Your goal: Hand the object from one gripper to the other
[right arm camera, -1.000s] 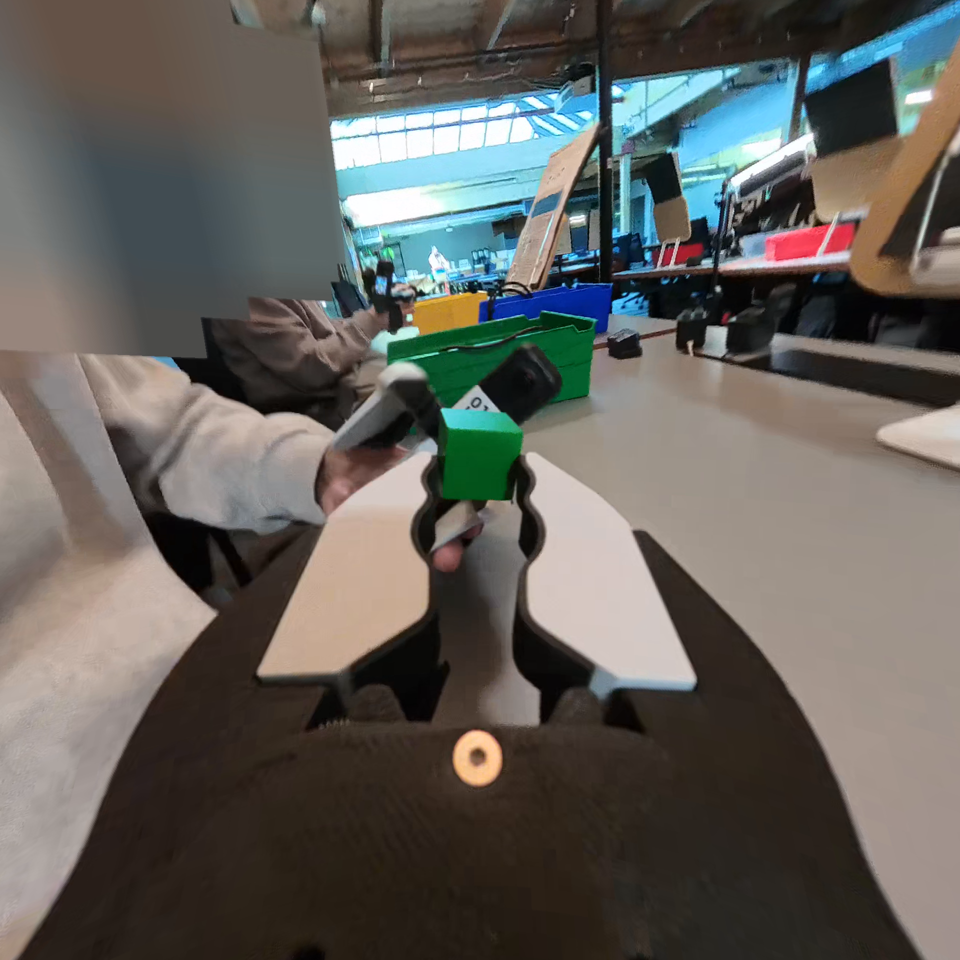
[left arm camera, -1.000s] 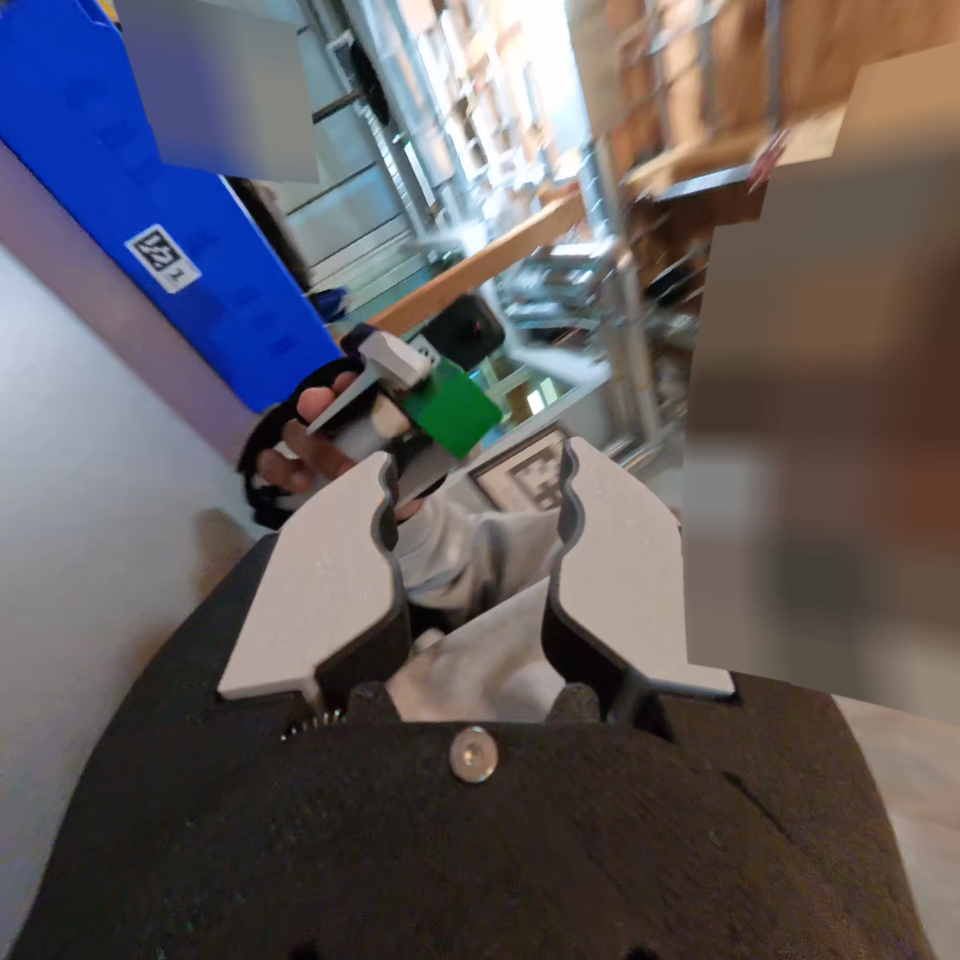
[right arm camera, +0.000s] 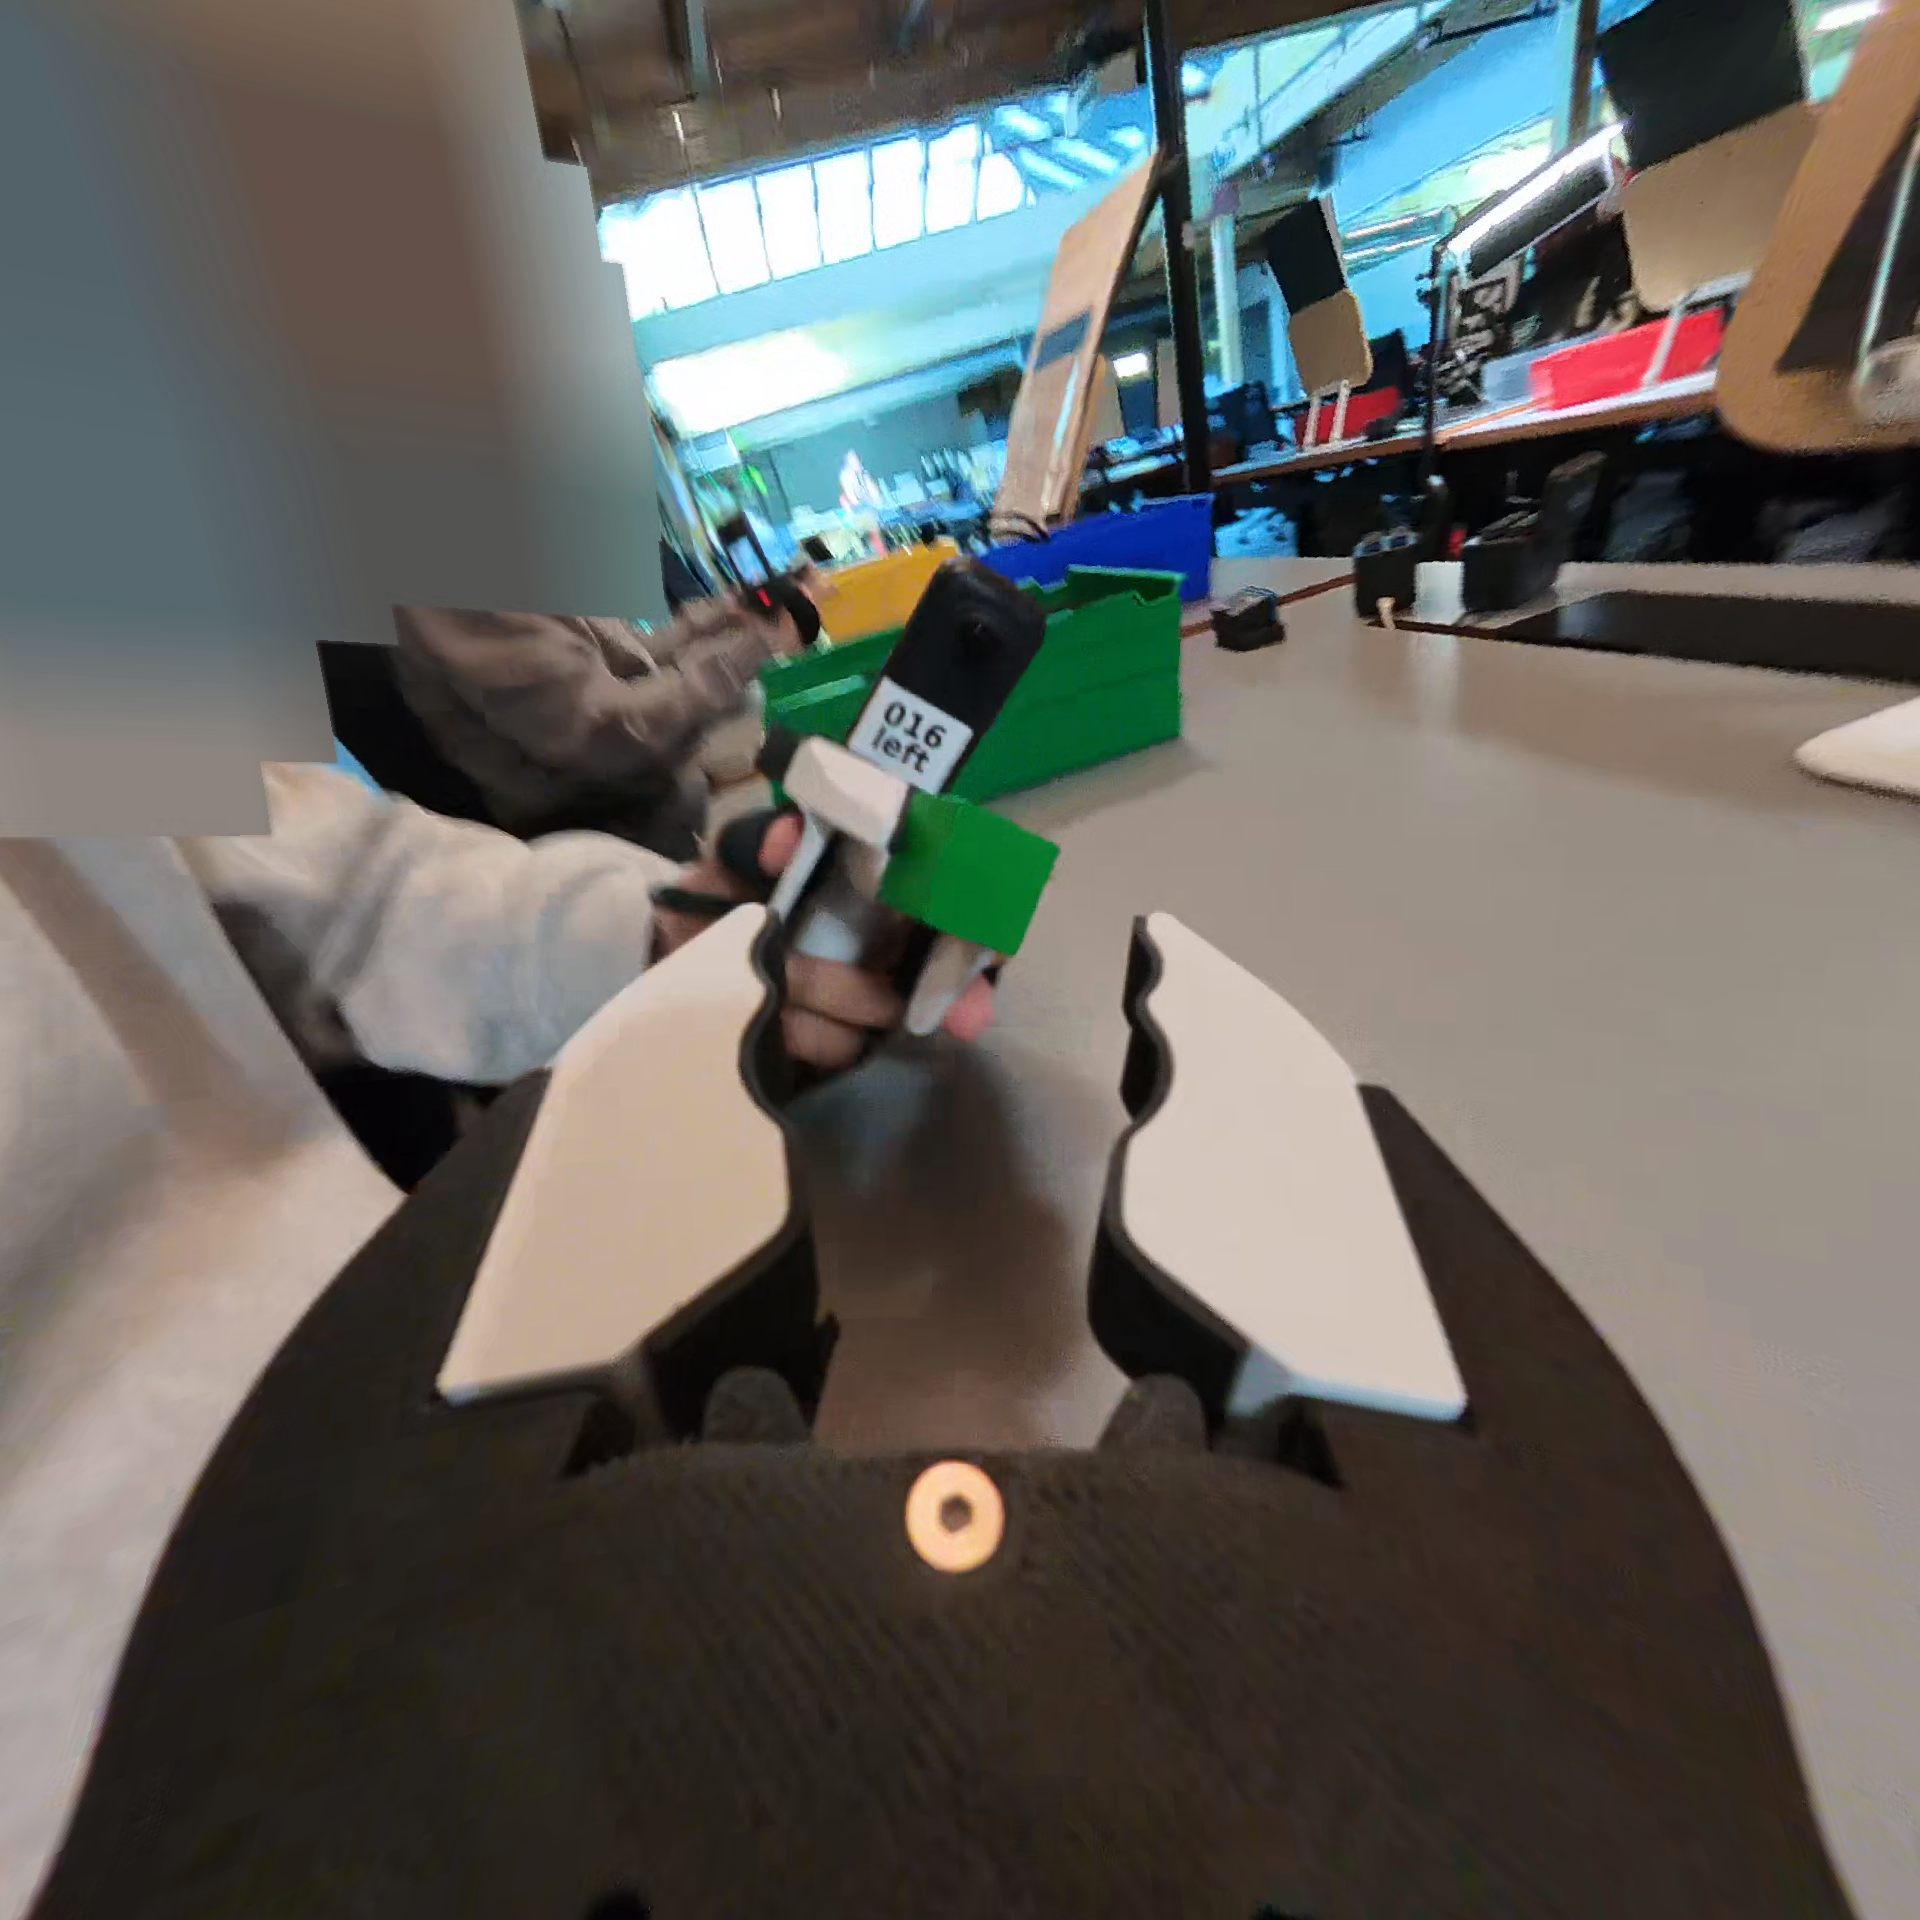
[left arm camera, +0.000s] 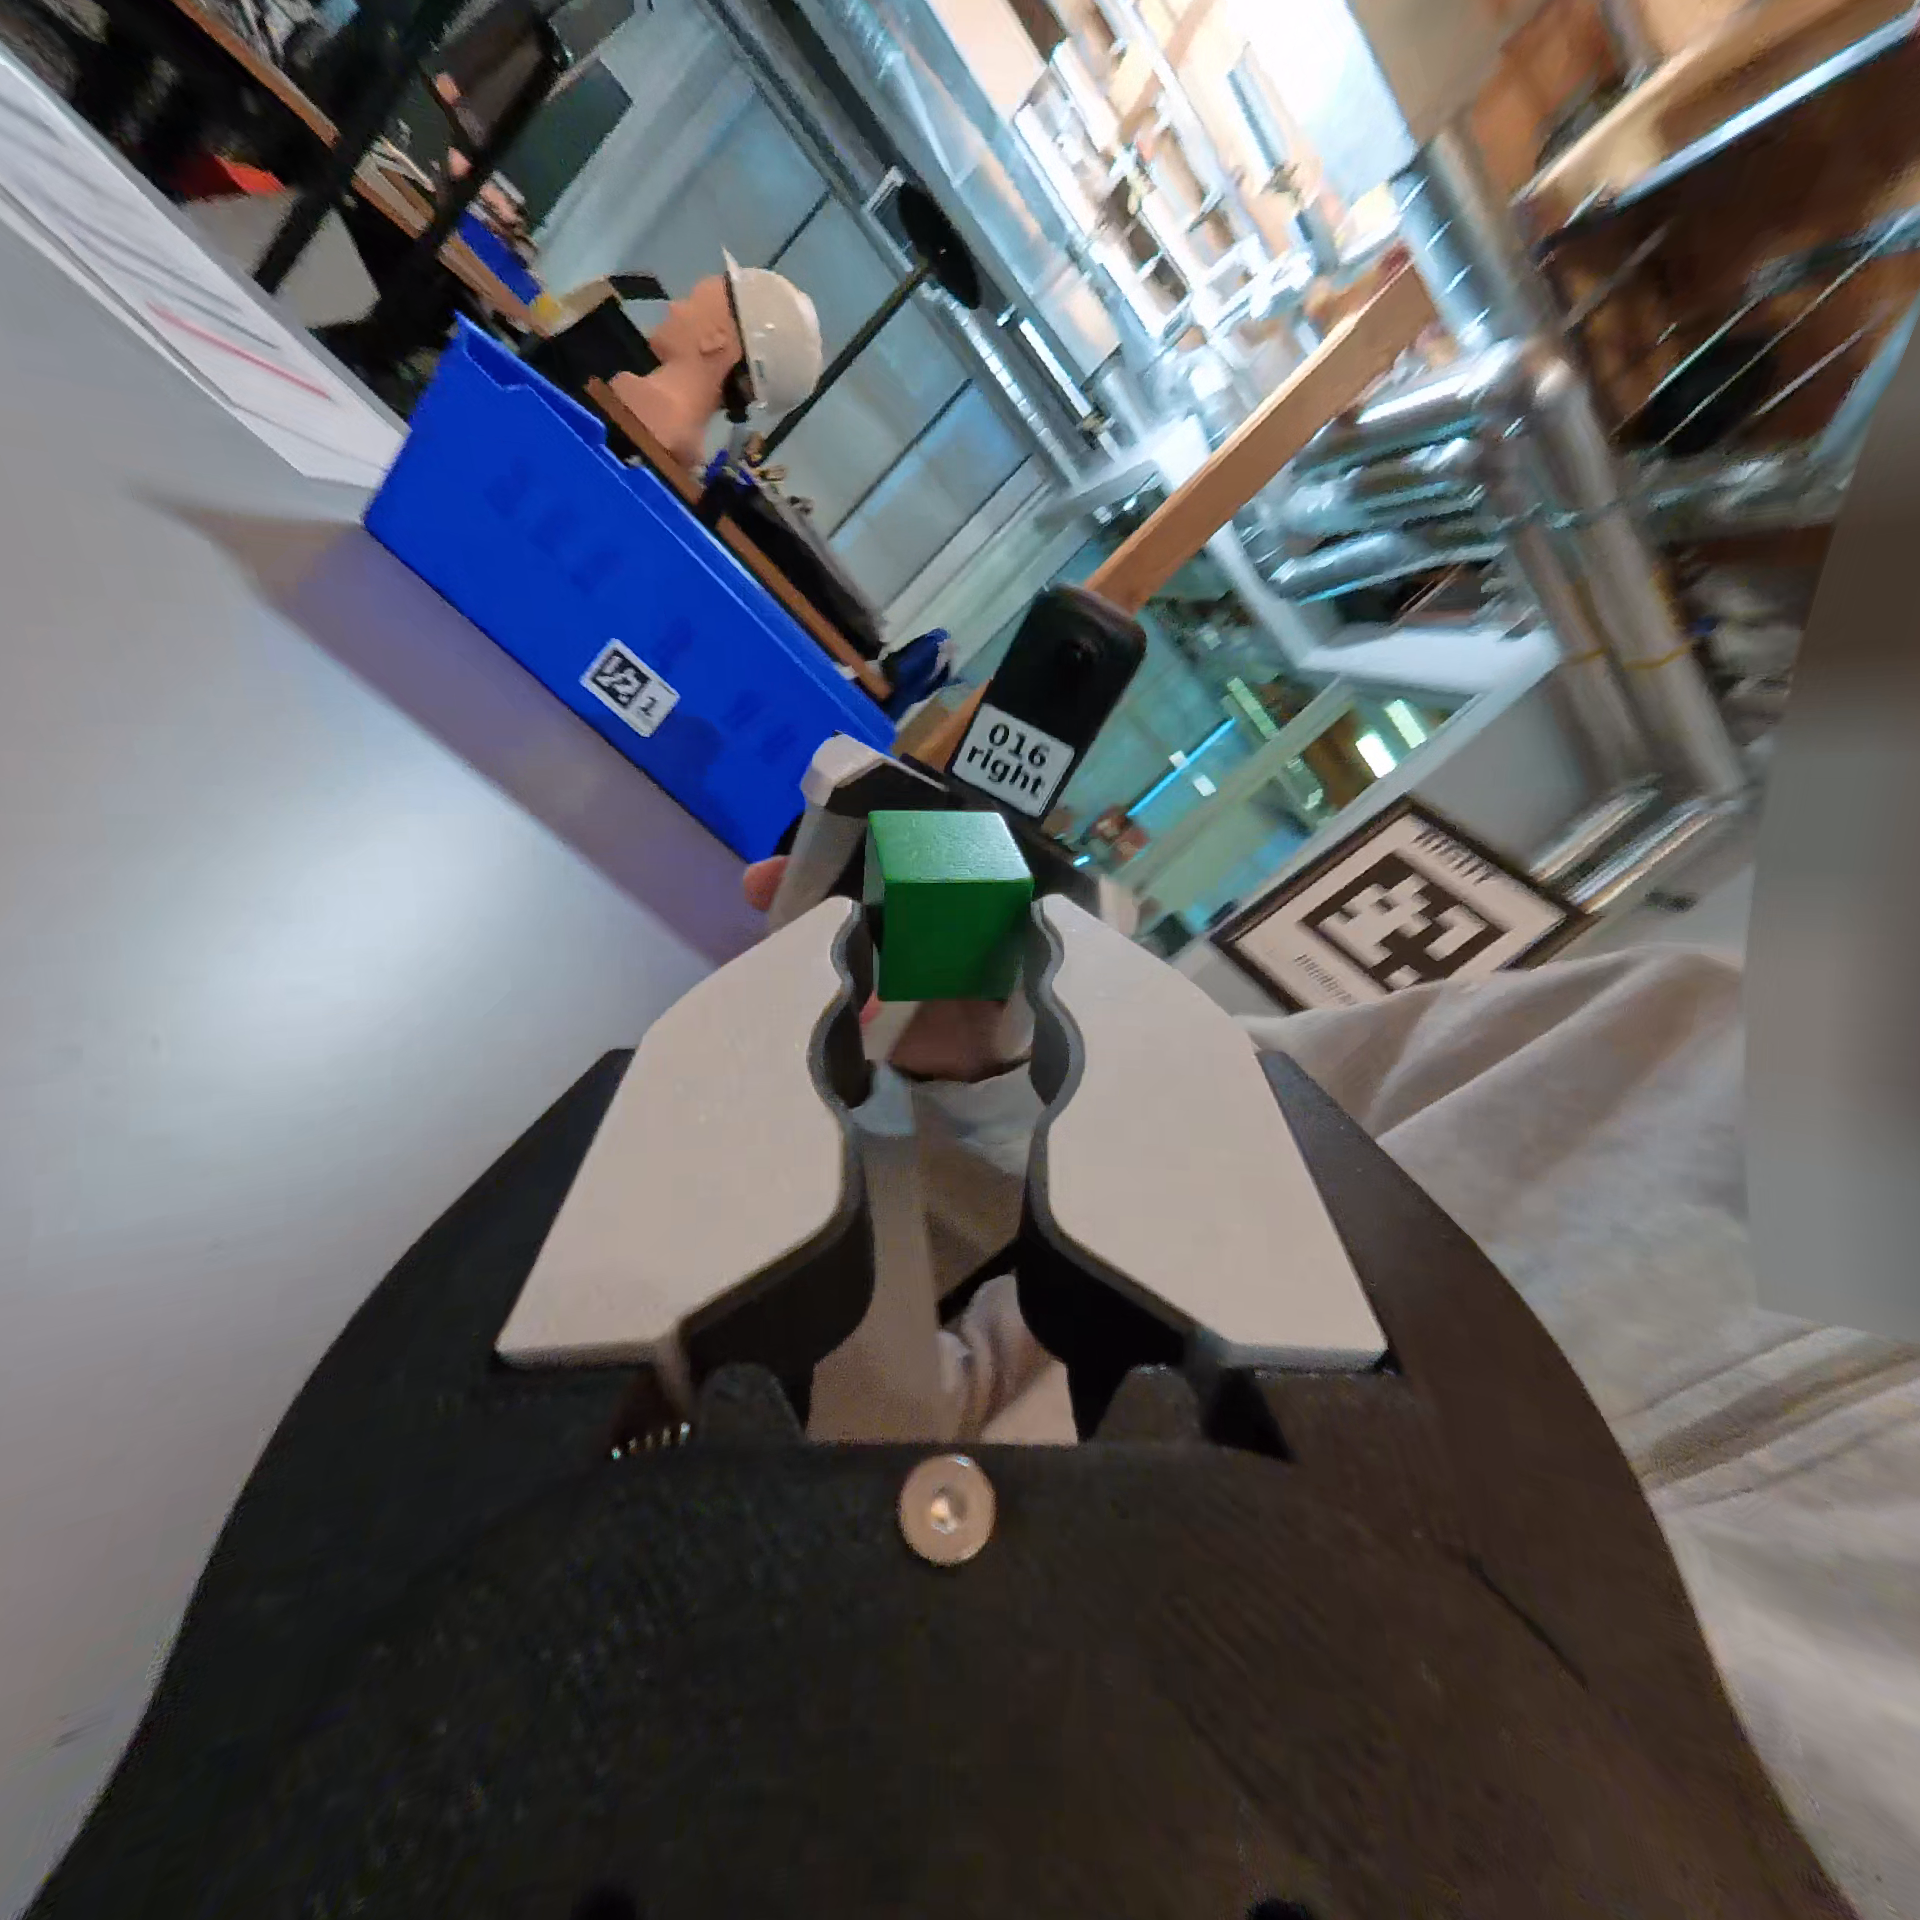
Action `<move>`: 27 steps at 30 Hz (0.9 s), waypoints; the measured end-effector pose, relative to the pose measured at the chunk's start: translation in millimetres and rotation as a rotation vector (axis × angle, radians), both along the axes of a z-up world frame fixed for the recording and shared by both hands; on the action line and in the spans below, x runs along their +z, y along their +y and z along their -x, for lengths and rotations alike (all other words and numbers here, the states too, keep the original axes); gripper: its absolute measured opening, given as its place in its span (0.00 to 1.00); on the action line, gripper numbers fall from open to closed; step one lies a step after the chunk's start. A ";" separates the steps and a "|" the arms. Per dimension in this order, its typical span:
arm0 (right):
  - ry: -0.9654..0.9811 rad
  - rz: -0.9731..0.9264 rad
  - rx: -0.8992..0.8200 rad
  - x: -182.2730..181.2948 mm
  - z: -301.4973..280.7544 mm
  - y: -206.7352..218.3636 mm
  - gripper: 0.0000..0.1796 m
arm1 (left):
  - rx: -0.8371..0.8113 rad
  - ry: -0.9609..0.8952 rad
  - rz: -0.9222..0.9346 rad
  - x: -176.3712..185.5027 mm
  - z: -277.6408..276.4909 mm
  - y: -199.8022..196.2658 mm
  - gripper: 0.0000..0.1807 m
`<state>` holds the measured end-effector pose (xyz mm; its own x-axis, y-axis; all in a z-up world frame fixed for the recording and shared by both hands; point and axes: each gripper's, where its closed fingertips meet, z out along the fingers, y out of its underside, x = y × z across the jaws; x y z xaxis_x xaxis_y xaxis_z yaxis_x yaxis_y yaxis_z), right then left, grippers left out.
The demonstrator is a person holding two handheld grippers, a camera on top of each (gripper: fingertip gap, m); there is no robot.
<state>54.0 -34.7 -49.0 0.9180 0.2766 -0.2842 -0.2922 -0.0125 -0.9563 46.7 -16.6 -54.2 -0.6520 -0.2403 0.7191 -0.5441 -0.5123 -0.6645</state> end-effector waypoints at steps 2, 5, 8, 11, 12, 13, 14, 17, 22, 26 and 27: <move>0.146 -0.024 0.043 6.9 -3.2 -4.8 0.31 | 0.029 -0.058 -0.107 -1.1 1.0 -3.0 0.16; 0.254 -0.033 0.092 10.0 -5.0 -8.7 0.25 | 0.037 -0.144 -0.255 -3.4 5.2 -12.3 0.15; 0.250 -0.016 0.137 8.0 1.5 -8.8 0.22 | -0.006 -0.200 -0.328 -5.1 12.7 -23.7 0.16; 0.197 0.004 0.187 5.2 12.9 -7.9 0.21 | -0.042 -0.198 -0.291 -3.1 16.8 -27.5 0.16; 0.176 0.014 0.197 3.9 15.7 -7.8 0.21 | -0.045 -0.192 -0.275 -2.4 16.7 -26.7 0.16; 0.158 0.022 0.200 2.3 17.3 -7.4 0.20 | -0.046 -0.188 -0.260 -1.3 16.6 -25.3 0.16; 0.143 0.027 0.199 1.0 18.1 -7.0 0.20 | -0.049 -0.186 -0.247 -0.2 16.6 -24.1 0.16; 0.131 0.028 0.204 0.0 19.7 -6.4 0.19 | -0.066 -0.184 -0.232 0.5 18.0 -24.5 0.15; 0.076 0.027 0.214 -2.4 23.4 -6.3 0.15 | -0.103 -0.191 -0.252 -2.3 22.9 -32.7 0.16; 0.013 0.039 0.190 -3.9 23.6 -5.1 0.15 | -0.101 -0.181 -0.233 -1.9 21.9 -31.4 0.16; 0.025 0.046 0.189 -4.1 23.3 -4.7 0.15 | -0.101 -0.178 -0.228 -2.1 21.7 -31.1 0.16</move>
<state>30.7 -39.5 -53.1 0.8433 0.4297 -0.3227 -0.3043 -0.1133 -0.9458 25.0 -47.7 -56.3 -0.7917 -0.3102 0.5264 -0.4494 -0.2881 -0.8456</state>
